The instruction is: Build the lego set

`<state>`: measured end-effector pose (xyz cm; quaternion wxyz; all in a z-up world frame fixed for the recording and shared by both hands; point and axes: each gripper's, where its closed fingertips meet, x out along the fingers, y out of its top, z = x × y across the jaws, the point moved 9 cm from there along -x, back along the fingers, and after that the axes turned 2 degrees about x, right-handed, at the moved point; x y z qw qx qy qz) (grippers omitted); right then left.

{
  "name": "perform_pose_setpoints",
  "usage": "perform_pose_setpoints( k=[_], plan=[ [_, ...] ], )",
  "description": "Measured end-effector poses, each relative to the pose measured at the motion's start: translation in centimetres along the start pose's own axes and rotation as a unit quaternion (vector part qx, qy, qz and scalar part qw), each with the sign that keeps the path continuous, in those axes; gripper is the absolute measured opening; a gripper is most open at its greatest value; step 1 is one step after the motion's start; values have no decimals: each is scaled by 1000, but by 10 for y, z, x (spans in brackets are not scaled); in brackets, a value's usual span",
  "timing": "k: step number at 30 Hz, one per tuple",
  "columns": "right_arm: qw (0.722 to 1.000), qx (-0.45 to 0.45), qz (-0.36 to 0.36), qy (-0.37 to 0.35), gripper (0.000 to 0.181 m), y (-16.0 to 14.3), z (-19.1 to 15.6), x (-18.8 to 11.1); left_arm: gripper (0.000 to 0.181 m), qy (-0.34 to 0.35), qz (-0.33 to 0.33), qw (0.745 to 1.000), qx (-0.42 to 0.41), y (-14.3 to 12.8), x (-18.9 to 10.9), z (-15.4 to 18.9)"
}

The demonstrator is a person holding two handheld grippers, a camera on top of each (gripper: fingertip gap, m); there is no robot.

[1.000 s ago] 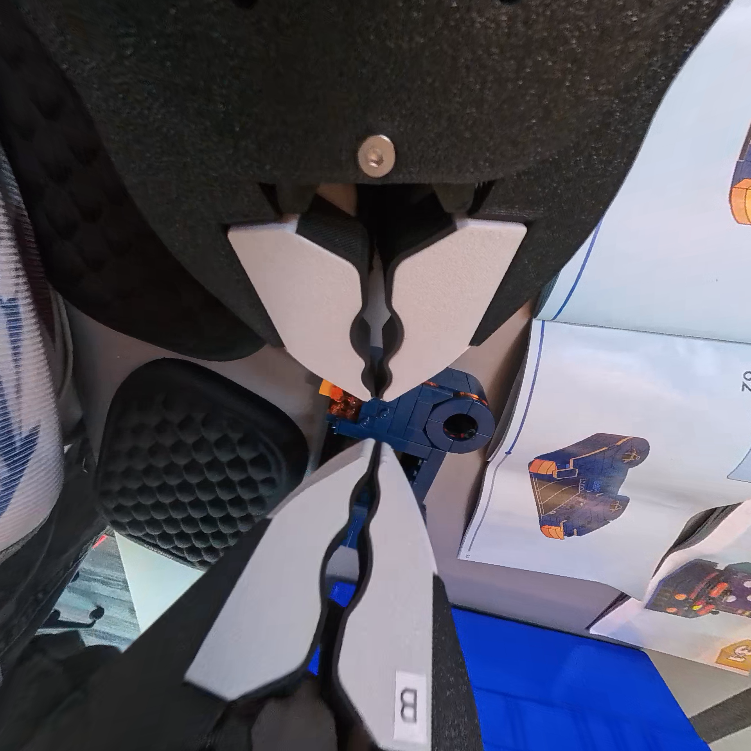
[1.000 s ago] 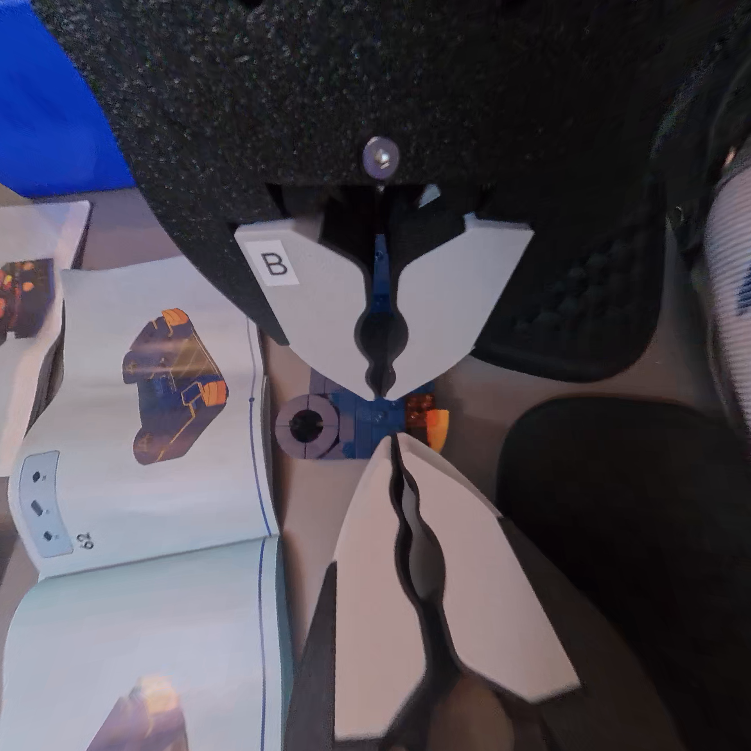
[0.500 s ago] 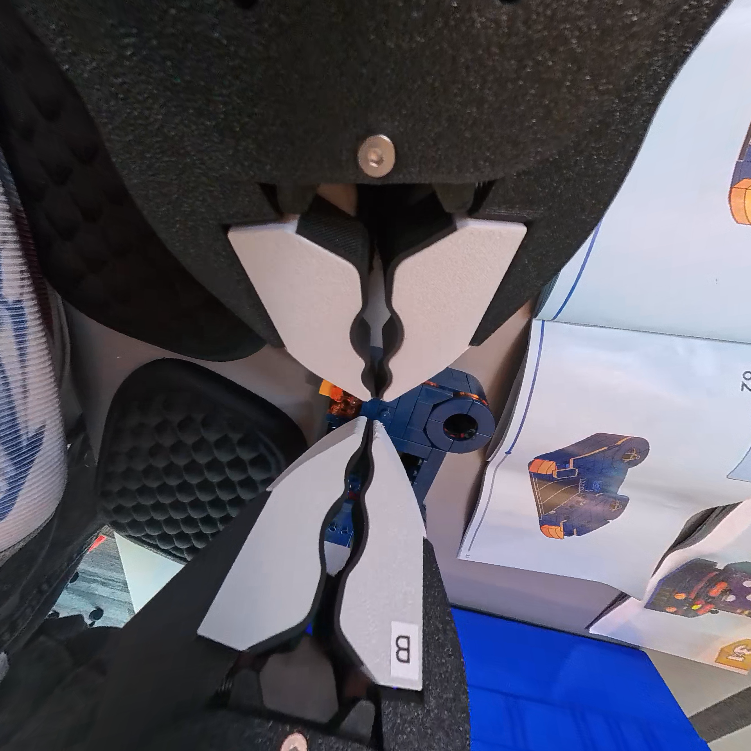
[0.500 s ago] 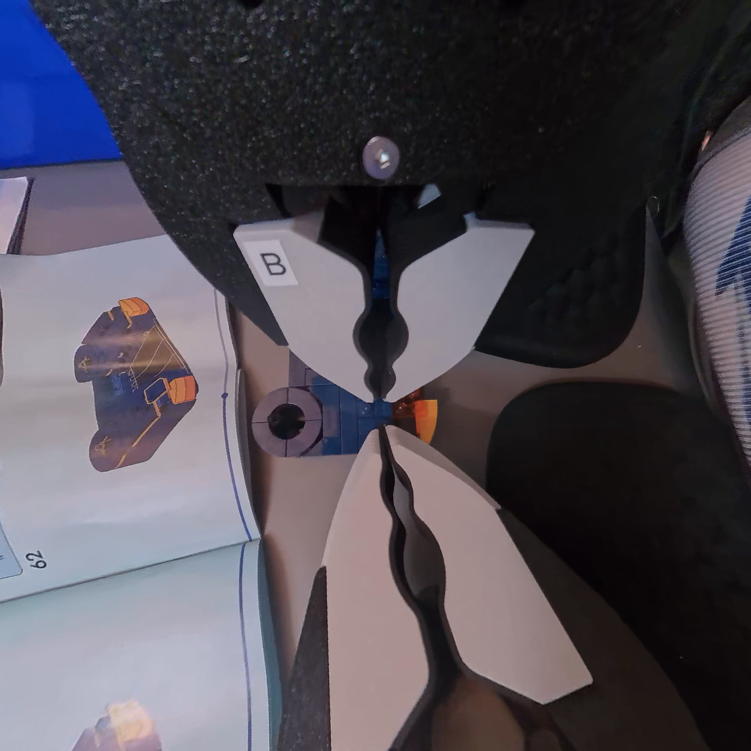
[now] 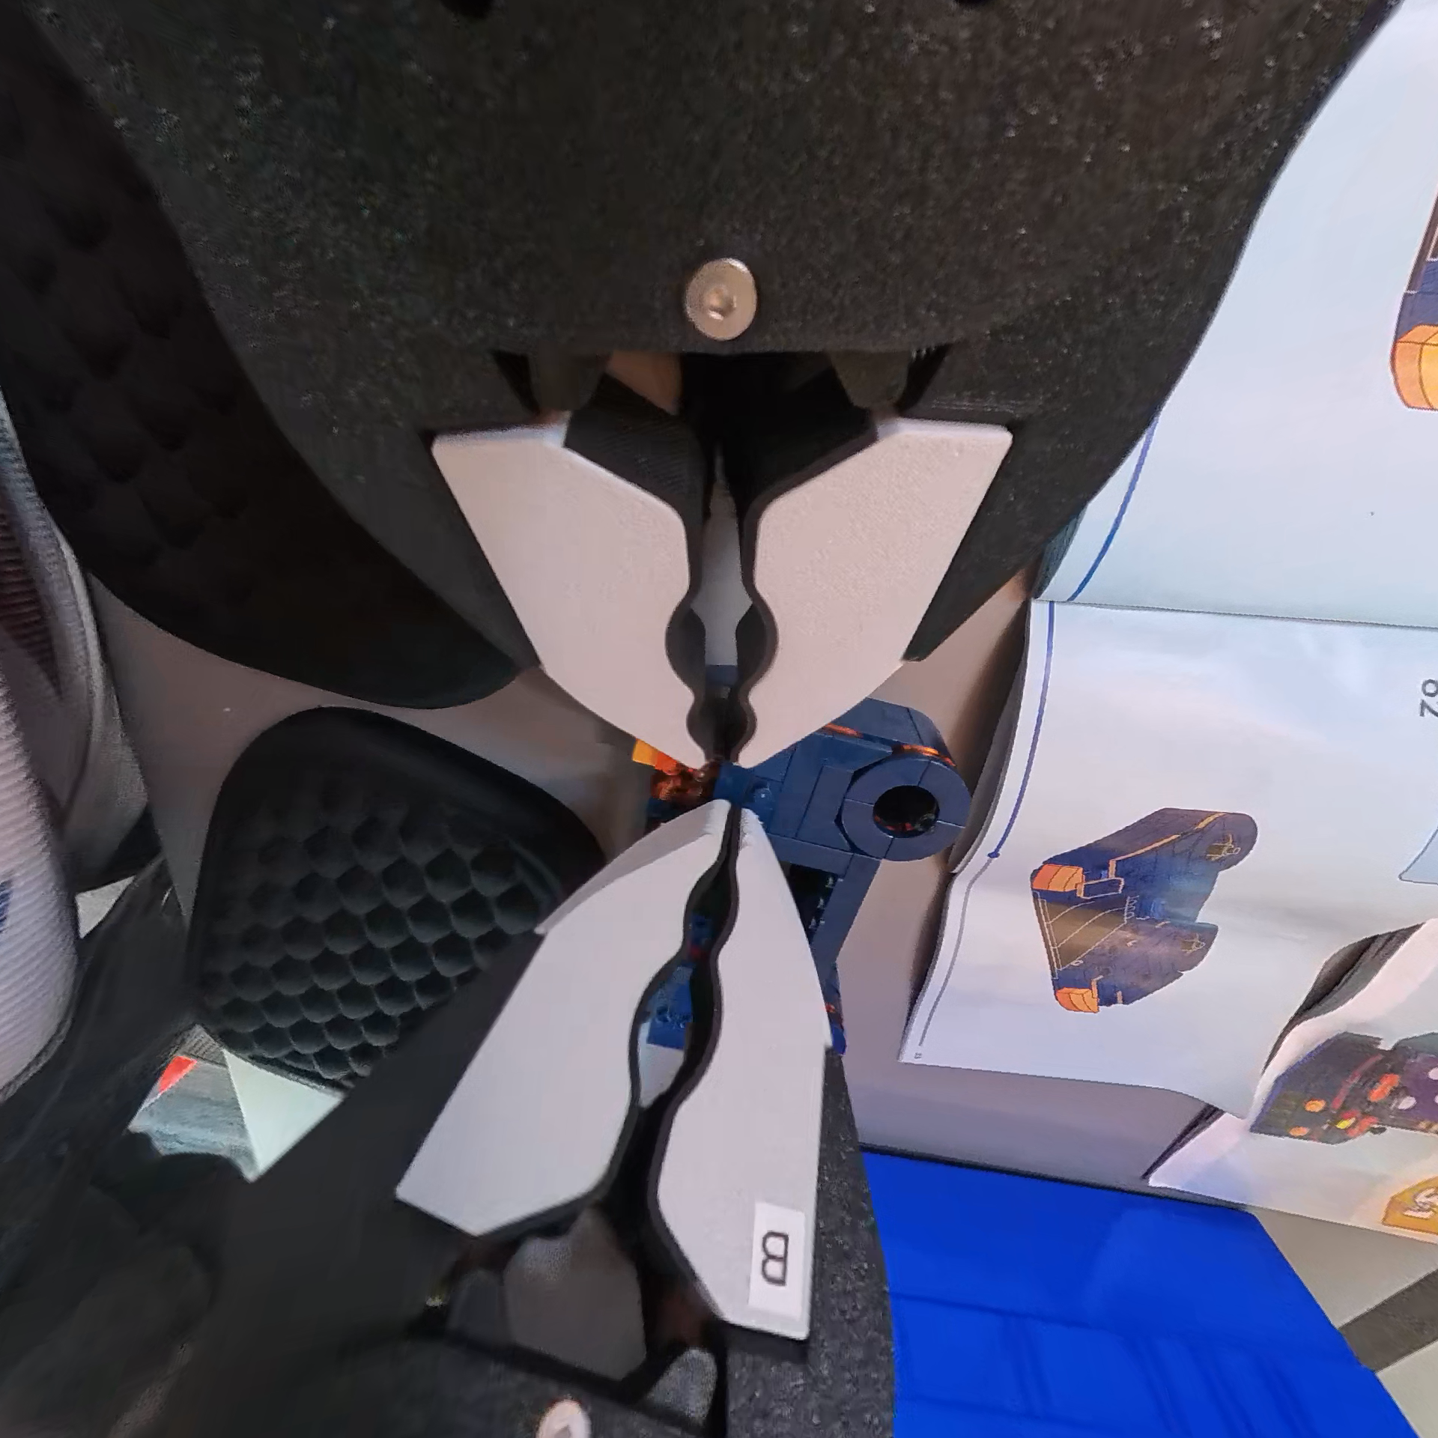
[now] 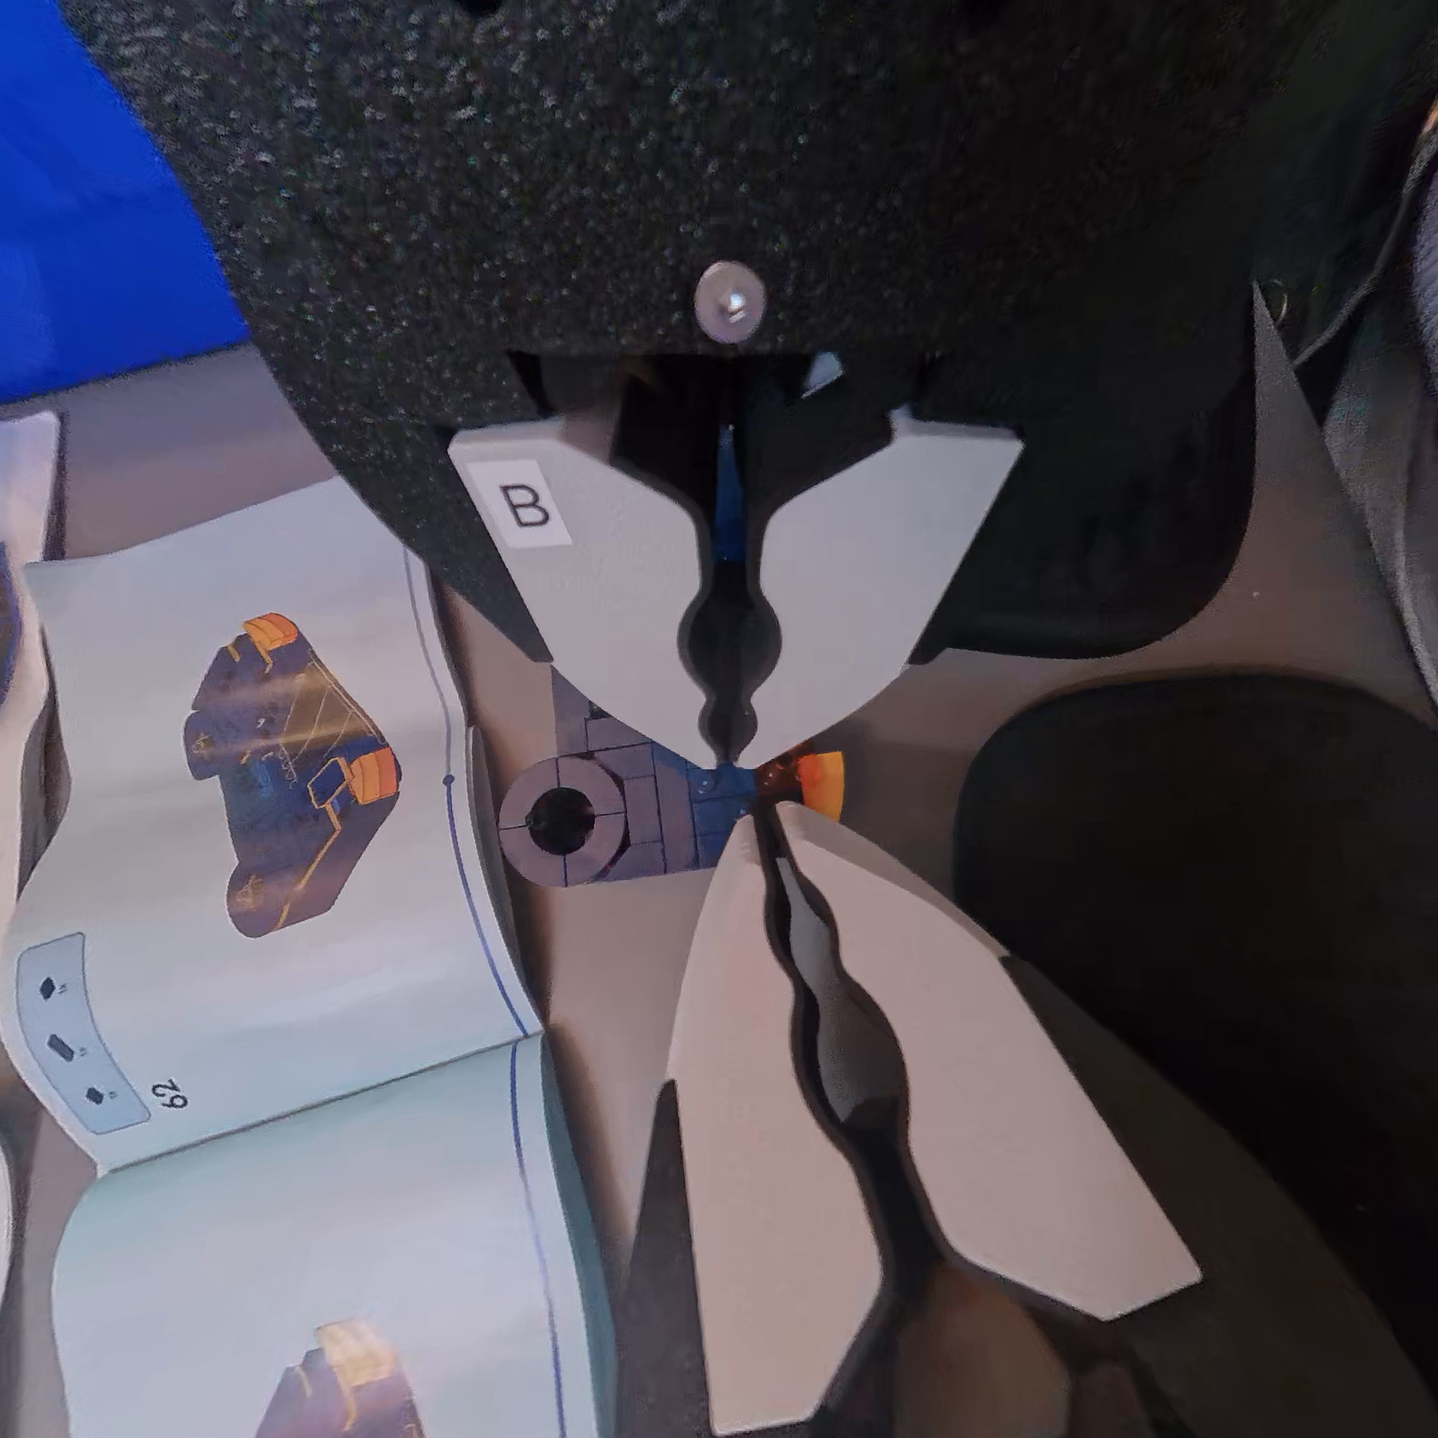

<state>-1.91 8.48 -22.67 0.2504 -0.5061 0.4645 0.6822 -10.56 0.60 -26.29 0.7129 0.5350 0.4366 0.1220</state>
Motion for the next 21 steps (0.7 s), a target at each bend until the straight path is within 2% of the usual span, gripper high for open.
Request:
perform_pose_setpoints(
  k=[4, 6, 8, 9, 10, 11, 13, 14, 15, 17, 18, 19, 21],
  plan=[
    [997, 24, 68, 2, 0, -13, 3, -4, 9, 7, 17, 1000, 2, 1, -3, -1],
    [984, 68, 163, -20, 0, -18, 6, -16, 15, 17, 55, 998, -3, 3, -9, -4],
    [951, 122, 281, -52, 0, -25, 12, -31, 24, 46, 113, 992, 2, 6, -19, -8],
    [926, 147, 339, -71, 9, -31, 14, -38, 29, 70, 147, 987, 6, 9, -25, -10],
    [899, 171, 394, -86, 38, -36, 16, -43, 36, 100, 182, 978, 8, 11, -31, -13],
    [871, 194, 441, -101, 49, -43, 18, -46, 48, 137, 216, 967, 11, 13, -38, -16],
    [822, 208, 515, -127, 71, -56, 18, -49, 80, 250, 286, 925, 12, 16, -57, -25],
    [799, 208, 545, -147, 79, -62, 18, -50, 103, 323, 326, 889, 5, 16, -70, -30],
    [779, 201, 570, -166, 86, -67, 17, -50, 117, 380, 365, 850, 0, 15, -85, -33],
    [755, 181, 599, -194, 91, -72, 14, -53, 127, 453, 433, 779, -11, 9, -114, -33],
    [749, 164, 609, -201, 86, -72, 11, -55, 129, 474, 462, 750, -8, 7, -126, -31],
    [744, 139, 619, -207, 78, -70, 8, -58, 129, 489, 488, 723, 5, 6, -137, -27],
    [732, 99, 636, -225, 73, -68, 2, -60, 129, 507, 532, 677, 42, 5, -154, -18]
  ],
)
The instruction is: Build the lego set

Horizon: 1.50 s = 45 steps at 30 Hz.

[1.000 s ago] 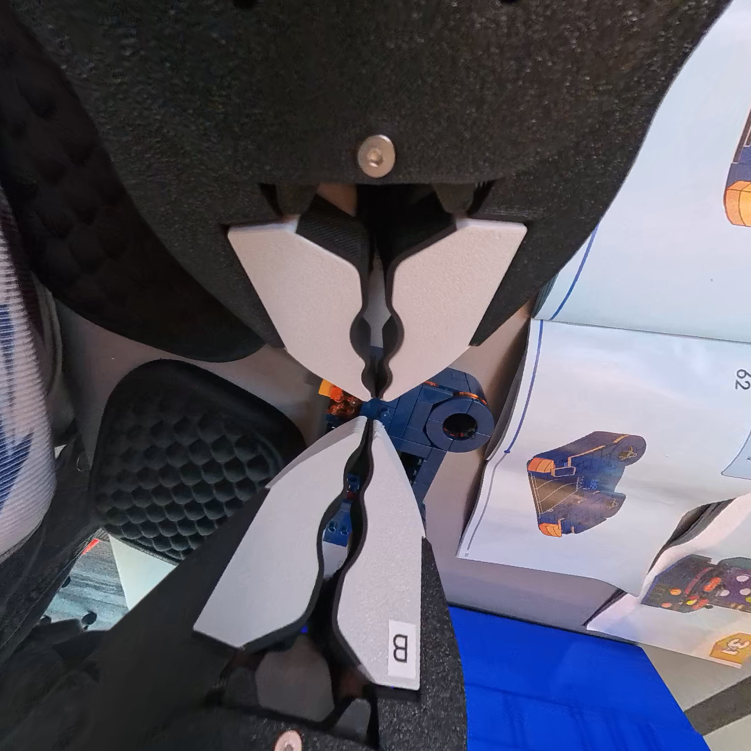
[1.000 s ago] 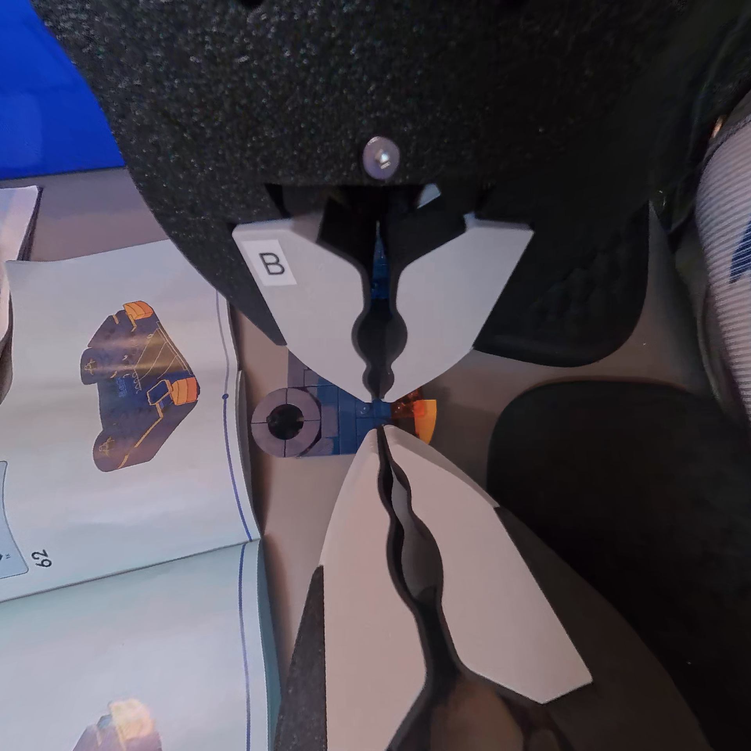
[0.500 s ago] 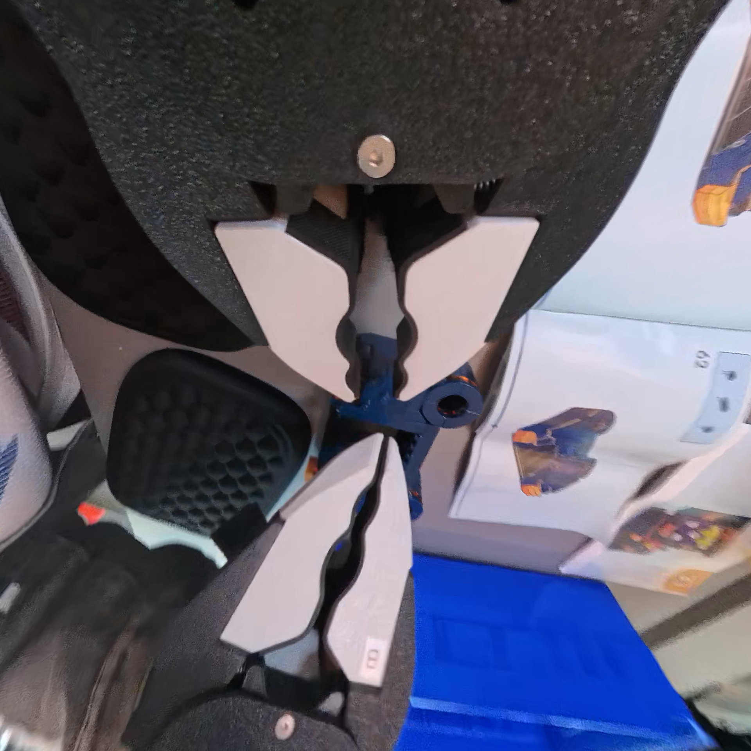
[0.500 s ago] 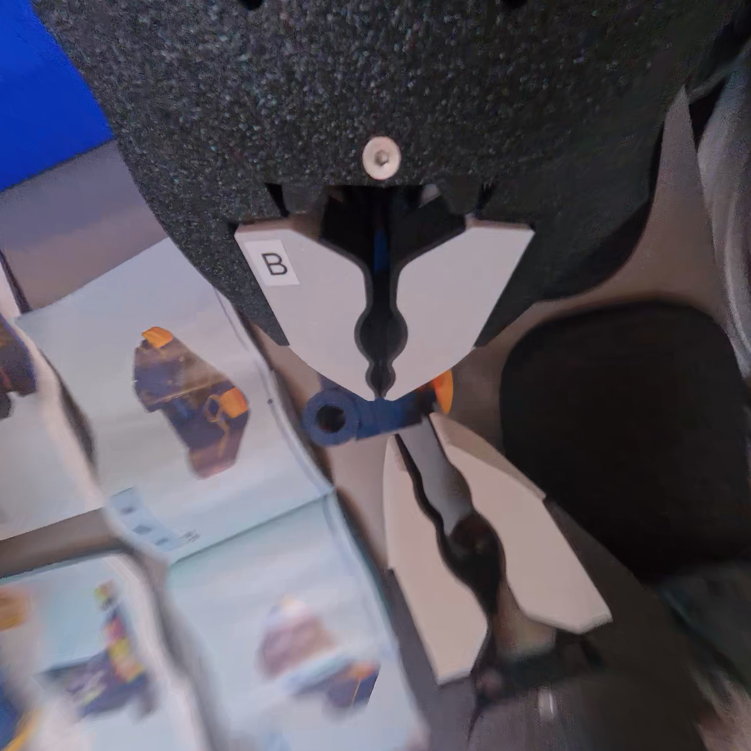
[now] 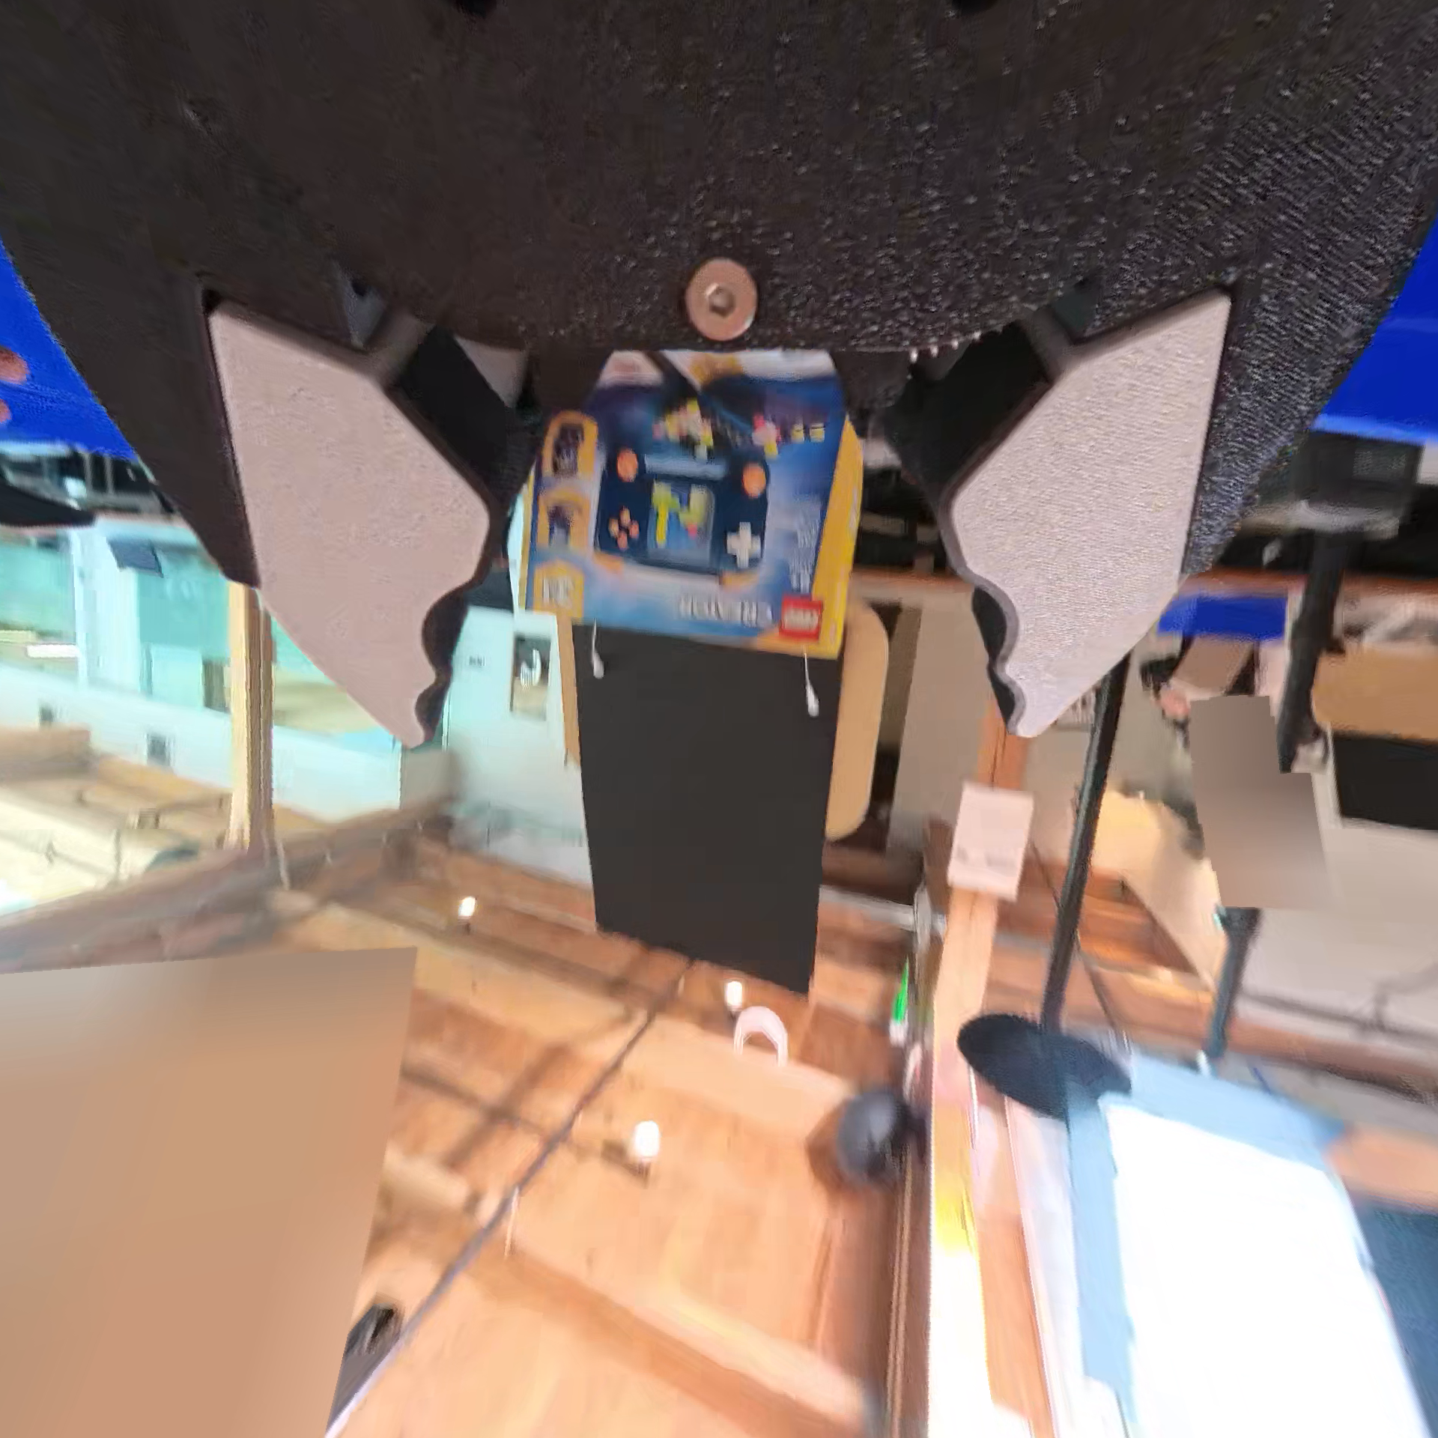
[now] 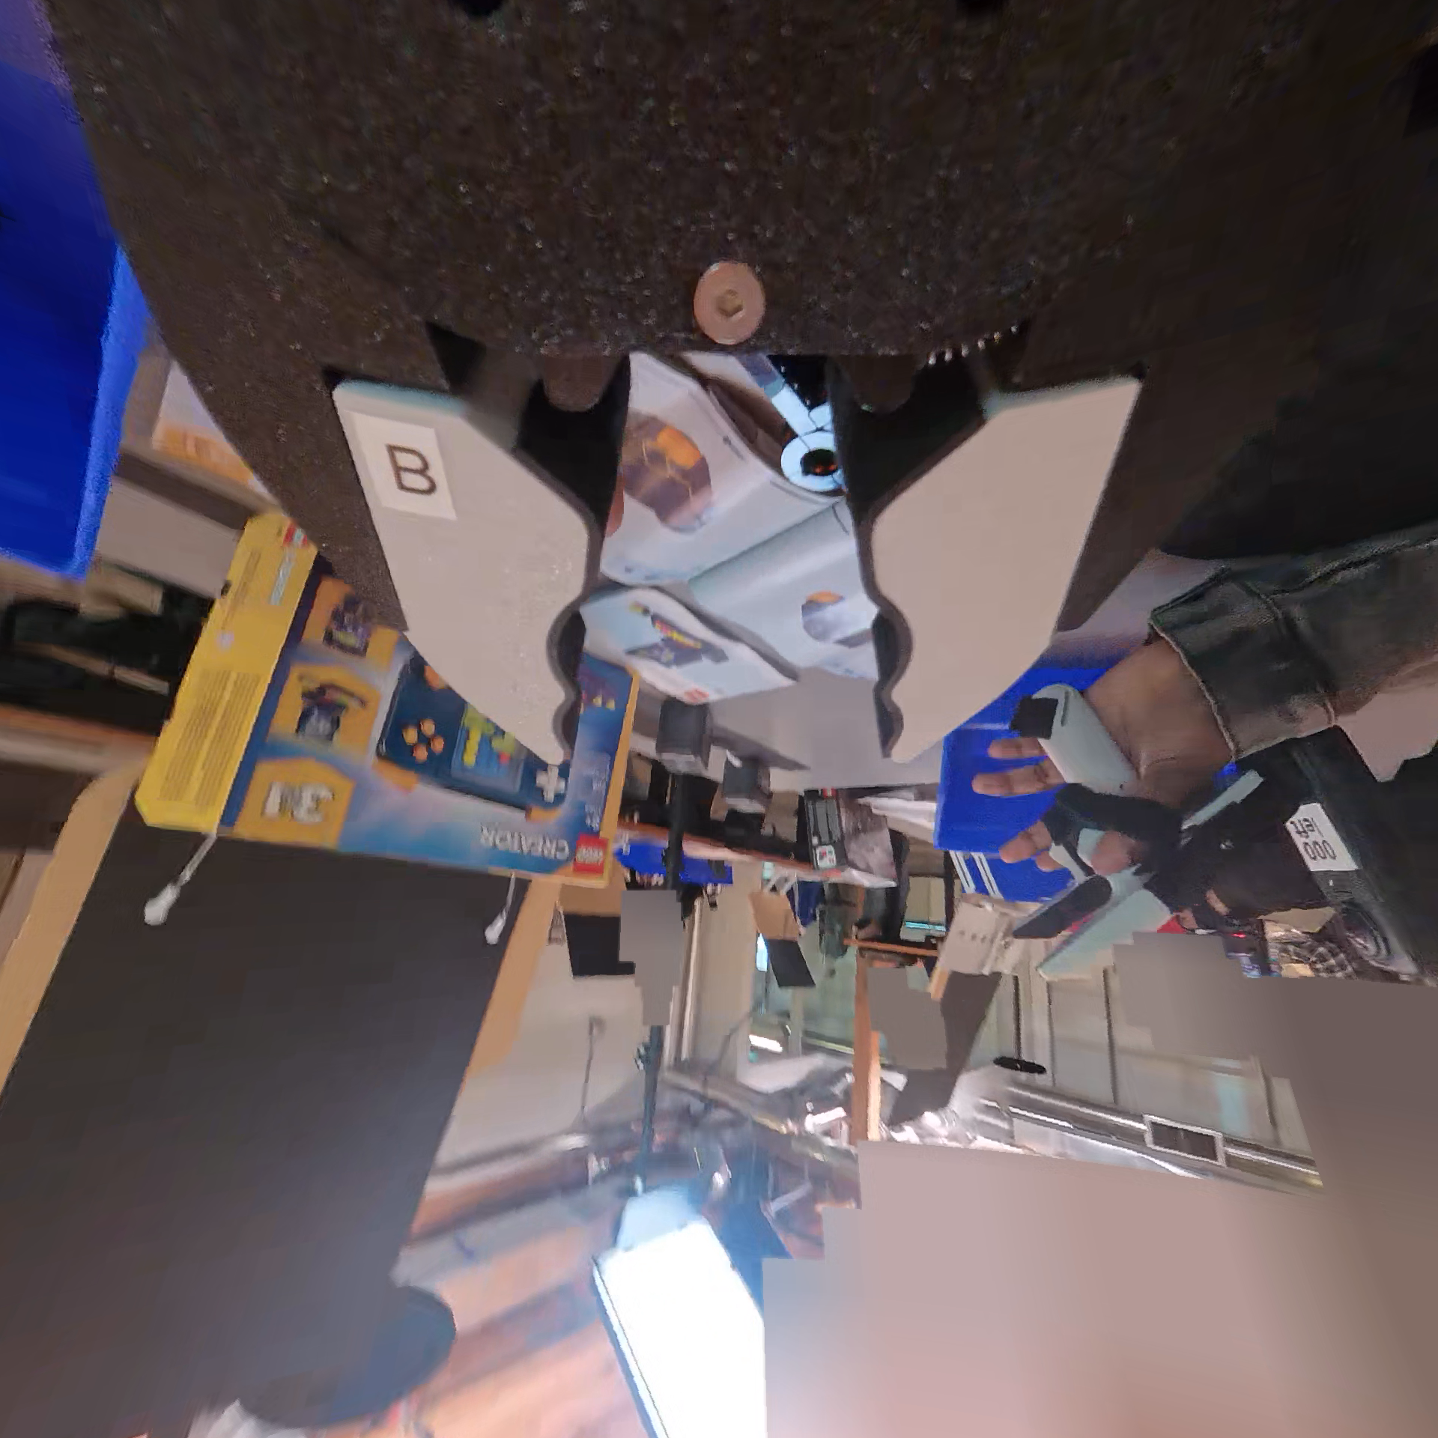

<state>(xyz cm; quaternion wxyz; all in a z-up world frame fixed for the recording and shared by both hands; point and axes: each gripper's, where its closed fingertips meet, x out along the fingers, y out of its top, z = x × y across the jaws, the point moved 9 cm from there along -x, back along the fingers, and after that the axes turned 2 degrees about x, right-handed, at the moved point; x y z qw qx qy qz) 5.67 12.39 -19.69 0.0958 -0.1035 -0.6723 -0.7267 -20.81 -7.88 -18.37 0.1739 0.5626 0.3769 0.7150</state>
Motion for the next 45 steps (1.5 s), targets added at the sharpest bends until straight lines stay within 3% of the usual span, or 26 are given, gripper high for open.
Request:
perform_pose_setpoints(
  k=[3, 8, 10, 17, 23, 29, 33, 35, 40, 45],
  plan=[
    [998, -37, 56, 18, 81, 1, -8, -1, 126, -1, 54, 998, 14, 12, -5, -3],
    [992, -26, 114, 51, 133, 4, -12, -1, 114, -62, 83, 994, 28, 13, -6, 10],
    [990, -25, 131, 53, 140, 5, -11, -3, 111, -91, 78, 992, 49, 11, -5, 18],
    [985, -54, 162, 38, 132, 5, -11, -8, 110, -118, 68, 987, 78, 8, -3, 28],
    [981, -19, 192, -2, 140, 6, -1, -13, 122, -108, 63, 990, 64, 5, -3, 27],
    [983, -31, 181, 18, 130, 3, -6, -11, 115, -122, 65, 988, 70, 4, -3, 31],
    [983, -40, 180, 18, 108, 3, -6, -13, 95, -140, 65, 985, 71, 3, -5, 33],
    [983, -29, 178, 28, 88, 3, -4, -15, 90, -149, 53, 985, 64, 1, -4, 34],
    [987, -47, 150, 25, 56, 0, -3, -14, 63, -154, 36, 984, 79, -2, -5, 36],
    [990, -81, 117, 22, 41, -5, -6, -10, 14, -138, -2, 984, 116, -3, -6, 35]
  ],
)
